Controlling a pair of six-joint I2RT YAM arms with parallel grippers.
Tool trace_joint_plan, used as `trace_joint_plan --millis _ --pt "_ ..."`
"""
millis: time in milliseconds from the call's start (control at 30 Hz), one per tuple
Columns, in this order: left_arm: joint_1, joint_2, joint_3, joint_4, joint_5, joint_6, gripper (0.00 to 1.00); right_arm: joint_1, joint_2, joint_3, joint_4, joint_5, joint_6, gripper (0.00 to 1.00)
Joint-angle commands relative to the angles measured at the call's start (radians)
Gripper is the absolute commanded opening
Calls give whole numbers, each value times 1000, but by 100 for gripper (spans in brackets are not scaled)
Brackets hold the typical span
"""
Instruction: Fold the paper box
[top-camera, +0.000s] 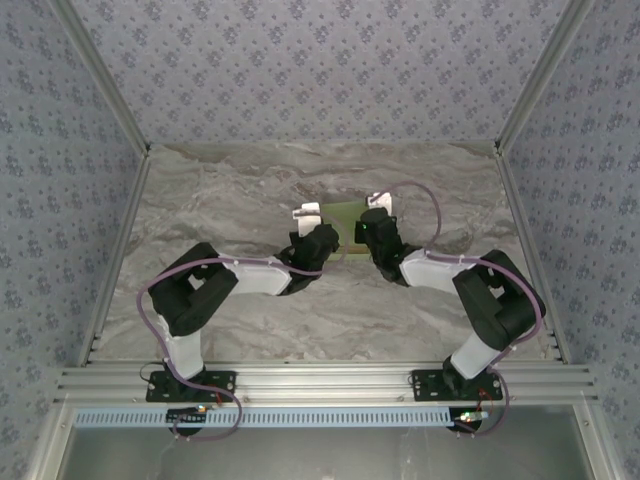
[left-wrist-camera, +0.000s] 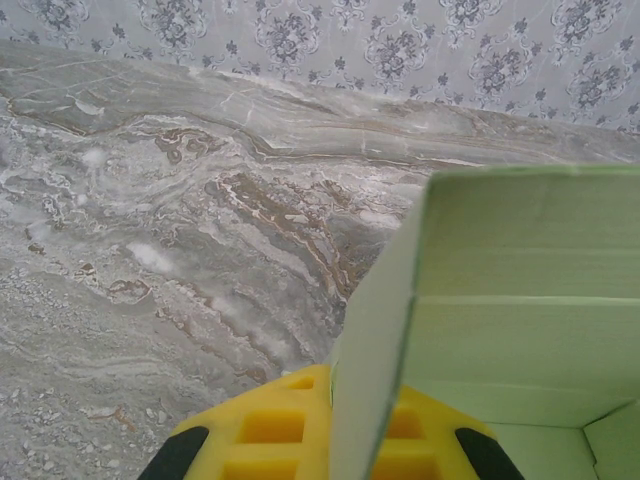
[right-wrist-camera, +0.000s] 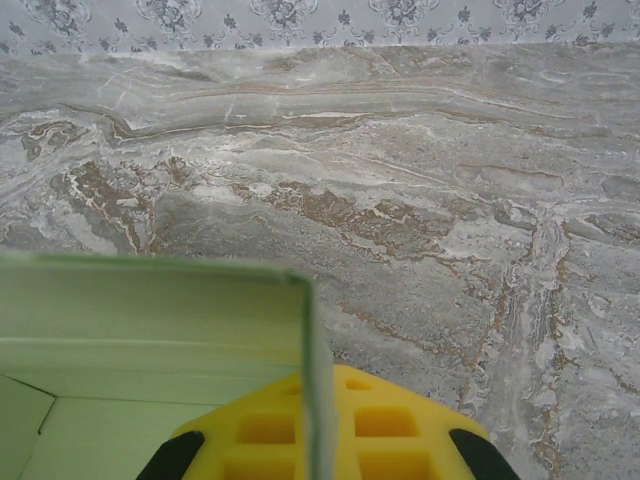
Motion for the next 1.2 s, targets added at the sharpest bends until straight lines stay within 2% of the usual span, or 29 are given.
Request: trace_joint_plan --millis 0,433,1167 --pt "3 13 -42 -46 -39 -20 1 -6 -21 -42 -2 50 26 4" --pt "-18 33 -92 17 -60 -15 1 20 -21 -110 75 82 77 4" --pt "-33 54 -167 135 -89 20 1 45 -17 -190 186 91 58 4"
